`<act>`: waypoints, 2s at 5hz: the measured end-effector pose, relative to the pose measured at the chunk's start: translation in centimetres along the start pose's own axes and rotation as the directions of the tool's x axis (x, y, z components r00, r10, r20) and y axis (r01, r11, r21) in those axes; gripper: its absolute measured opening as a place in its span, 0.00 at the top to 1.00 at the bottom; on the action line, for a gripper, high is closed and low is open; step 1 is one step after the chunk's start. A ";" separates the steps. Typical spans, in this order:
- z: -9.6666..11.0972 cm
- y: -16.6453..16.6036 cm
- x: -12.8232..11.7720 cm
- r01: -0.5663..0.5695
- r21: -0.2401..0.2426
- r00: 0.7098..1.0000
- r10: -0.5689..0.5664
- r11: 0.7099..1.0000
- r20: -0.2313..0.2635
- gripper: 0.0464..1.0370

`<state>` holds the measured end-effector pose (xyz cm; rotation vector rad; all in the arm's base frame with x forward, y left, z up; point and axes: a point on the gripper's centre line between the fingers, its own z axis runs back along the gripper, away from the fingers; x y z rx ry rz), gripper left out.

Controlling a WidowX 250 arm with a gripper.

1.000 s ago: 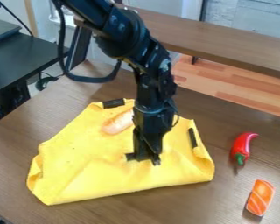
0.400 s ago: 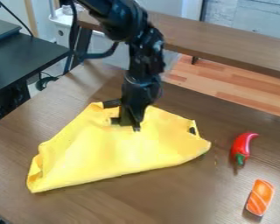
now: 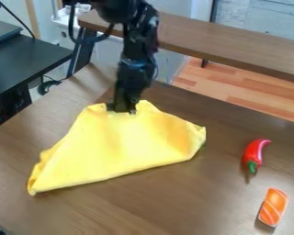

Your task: Fold the cloth from the bottom right to the top left

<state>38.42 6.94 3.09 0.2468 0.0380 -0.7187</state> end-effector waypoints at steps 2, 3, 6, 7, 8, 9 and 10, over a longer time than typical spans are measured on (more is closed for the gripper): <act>0.1 2.1 0.6 0.050 0.041 0.998 -0.048 0.998 -0.045 0.99; -0.1 2.8 1.2 0.079 0.048 0.996 -0.077 0.996 -0.048 0.99; 0.1 6.0 0.0 -0.023 0.057 0.998 0.020 0.998 0.058 0.97; 0.0 6.6 -0.9 -0.057 0.053 0.992 0.051 0.997 0.114 0.82; 0.4 6.5 -0.9 -0.042 0.066 0.982 0.029 0.997 0.188 0.55; 1.6 6.1 -0.8 -0.042 0.118 0.959 0.007 0.992 0.283 0.26; 2.3 6.0 -1.7 -0.084 0.115 0.939 0.040 0.990 0.342 0.04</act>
